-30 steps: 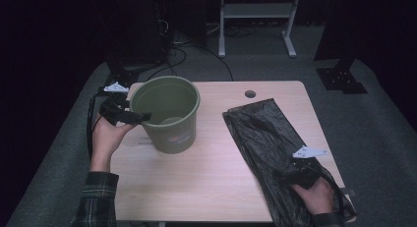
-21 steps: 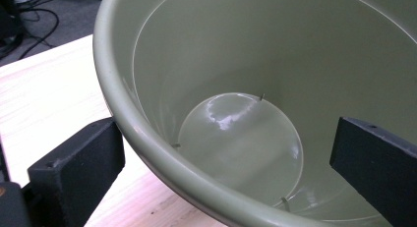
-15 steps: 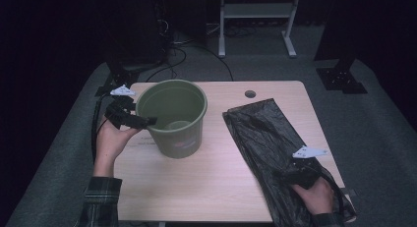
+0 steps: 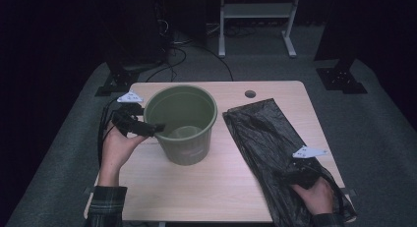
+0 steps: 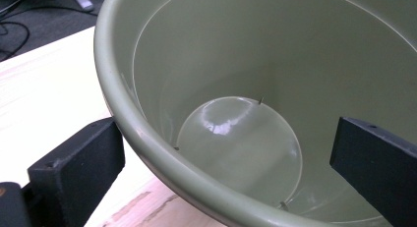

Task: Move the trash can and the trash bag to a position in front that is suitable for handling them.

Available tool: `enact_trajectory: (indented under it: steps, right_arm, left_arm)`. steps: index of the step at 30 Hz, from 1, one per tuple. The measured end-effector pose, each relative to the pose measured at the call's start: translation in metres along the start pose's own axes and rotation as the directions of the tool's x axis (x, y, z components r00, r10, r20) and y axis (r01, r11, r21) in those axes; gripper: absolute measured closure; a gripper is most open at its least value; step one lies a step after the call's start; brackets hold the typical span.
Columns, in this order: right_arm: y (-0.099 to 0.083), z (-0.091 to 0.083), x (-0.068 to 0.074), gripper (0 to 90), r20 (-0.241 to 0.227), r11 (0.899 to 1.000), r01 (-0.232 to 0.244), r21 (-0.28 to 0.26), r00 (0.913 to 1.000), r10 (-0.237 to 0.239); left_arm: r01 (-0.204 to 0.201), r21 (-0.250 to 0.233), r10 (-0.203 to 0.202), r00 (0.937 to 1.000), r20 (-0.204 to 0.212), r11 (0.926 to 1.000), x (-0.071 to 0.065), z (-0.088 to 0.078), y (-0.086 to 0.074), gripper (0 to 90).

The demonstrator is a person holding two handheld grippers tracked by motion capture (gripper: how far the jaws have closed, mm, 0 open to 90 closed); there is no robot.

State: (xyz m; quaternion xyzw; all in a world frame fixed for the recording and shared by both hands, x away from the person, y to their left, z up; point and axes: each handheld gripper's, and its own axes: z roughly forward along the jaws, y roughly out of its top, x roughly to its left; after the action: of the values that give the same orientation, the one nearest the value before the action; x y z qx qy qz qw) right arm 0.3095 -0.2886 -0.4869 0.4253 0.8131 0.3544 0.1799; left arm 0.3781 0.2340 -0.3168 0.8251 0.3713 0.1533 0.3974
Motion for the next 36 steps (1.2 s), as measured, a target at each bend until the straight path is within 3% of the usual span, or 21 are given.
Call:
enact_trajectory:
  steps: [16, 36]
  right_arm:
    - [-0.001, -0.001, 0.001, 10.8, 0.005, 1.0, -0.002, -0.001, 1.0, 0.002]
    - [-0.001, -0.001, 0.001, 10.8, 0.003, 1.0, -0.005, 0.001, 1.0, 0.005]
  left_arm:
    - [-0.061, -0.001, 0.06, 0.9957, 0.07, 0.9982, -0.037, 0.008, 0.003, 0.0]
    - [-0.096, -0.031, 0.099, 0.9857, 0.137, 0.9949, -0.074, 0.011, -0.004, 0.0]
